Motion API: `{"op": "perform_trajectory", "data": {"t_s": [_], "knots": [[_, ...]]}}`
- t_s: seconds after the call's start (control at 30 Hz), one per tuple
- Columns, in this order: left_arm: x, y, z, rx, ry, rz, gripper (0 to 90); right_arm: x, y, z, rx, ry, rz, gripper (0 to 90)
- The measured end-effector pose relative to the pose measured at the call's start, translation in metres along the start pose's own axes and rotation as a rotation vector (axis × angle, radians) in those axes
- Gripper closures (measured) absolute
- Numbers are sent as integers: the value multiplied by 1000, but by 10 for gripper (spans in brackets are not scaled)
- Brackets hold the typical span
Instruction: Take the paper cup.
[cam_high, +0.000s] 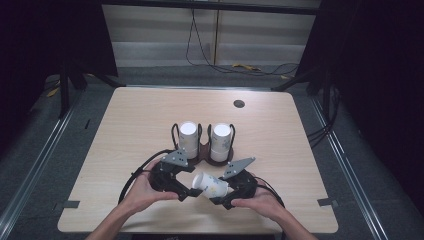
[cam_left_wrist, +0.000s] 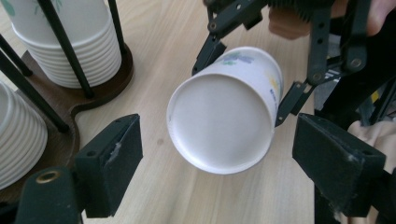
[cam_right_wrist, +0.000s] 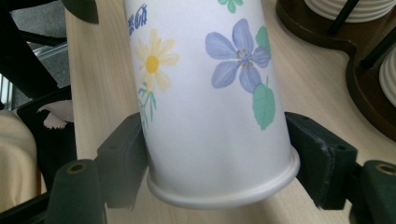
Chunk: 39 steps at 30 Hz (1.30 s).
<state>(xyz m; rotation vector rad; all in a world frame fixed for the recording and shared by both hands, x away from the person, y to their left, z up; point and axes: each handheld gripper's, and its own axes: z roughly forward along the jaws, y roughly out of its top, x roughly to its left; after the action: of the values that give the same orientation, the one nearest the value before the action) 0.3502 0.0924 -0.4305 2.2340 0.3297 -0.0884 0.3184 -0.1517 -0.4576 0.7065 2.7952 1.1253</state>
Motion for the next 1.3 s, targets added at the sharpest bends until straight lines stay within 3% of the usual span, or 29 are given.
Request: {"op": "perform_trajectory", "data": {"t_s": [0.33,0.37,0.67,1.03,1.3], "knots": [[3,-5,3,85,1,15,192,-1,10,7,50,11,-20,267],[2,-6,4,70,1,2,192,-1,9,8,58,11,-23,267],[1,-8,10,130,-12,42,236,-2,11,8,84,0,-37,272],[2,-6,7,118,-12,24,205,2,22,8,120,-5,-93,274],[1,-6,10,140,-29,24,207,5,24,12,155,27,-116,274]]}}
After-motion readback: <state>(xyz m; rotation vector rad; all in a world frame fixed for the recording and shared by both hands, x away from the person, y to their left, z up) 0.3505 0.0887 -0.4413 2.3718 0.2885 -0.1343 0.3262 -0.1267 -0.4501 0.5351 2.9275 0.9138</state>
